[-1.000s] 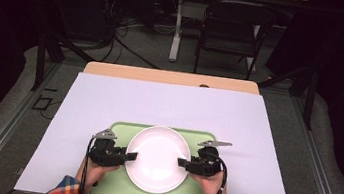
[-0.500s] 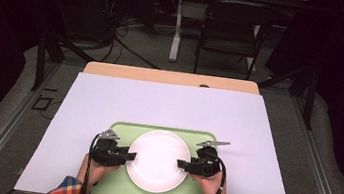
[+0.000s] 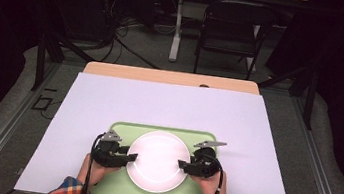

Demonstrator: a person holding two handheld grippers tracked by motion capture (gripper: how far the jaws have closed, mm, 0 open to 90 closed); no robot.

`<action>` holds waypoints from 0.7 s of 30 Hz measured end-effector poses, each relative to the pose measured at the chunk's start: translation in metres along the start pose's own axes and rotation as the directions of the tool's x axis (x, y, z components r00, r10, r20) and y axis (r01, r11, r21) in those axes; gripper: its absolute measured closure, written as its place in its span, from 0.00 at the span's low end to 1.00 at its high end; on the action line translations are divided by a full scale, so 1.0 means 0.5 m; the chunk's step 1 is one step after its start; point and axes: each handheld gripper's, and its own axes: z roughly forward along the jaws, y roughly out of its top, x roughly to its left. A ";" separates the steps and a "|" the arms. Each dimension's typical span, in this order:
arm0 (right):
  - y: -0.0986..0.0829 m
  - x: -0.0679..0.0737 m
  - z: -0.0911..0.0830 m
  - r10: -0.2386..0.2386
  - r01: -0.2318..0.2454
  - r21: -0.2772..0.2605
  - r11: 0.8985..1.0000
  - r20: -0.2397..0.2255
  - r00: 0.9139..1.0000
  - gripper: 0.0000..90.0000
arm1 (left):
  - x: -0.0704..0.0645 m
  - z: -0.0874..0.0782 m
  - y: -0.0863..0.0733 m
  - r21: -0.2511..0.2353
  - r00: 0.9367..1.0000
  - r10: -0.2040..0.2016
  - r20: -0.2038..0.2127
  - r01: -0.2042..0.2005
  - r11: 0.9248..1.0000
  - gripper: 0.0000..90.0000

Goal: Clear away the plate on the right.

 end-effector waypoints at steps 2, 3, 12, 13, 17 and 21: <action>0.000 0.002 -0.001 -0.012 0.012 -0.001 1.000 0.022 1.000 0.55 | 0.000 -0.001 0.001 0.008 1.000 0.006 -0.010 -0.006 1.000 0.56; -0.001 0.001 -0.001 -0.014 0.014 -0.013 1.000 0.015 1.000 0.53 | 0.001 -0.002 0.001 0.011 1.000 0.001 -0.003 -0.001 1.000 0.55; 0.010 0.007 -0.034 -0.096 0.098 -0.082 0.992 0.025 0.995 0.26 | -0.001 -0.016 0.008 -0.004 1.000 0.020 -0.016 -0.021 1.000 0.30; 0.011 0.007 -0.039 -0.110 0.111 -0.094 0.989 0.024 0.994 0.24 | -0.001 -0.019 0.010 -0.011 1.000 0.025 -0.017 -0.025 1.000 0.27; 0.016 0.008 -0.064 -0.137 0.139 -0.135 0.981 0.021 0.990 0.17 | -0.009 -0.044 0.017 -0.053 0.997 0.066 -0.035 -0.068 0.996 0.21; 0.019 0.009 -0.096 -0.174 0.175 -0.180 0.968 0.025 0.984 0.15 | -0.022 -0.080 0.025 -0.089 0.993 0.105 -0.051 -0.109 0.990 0.18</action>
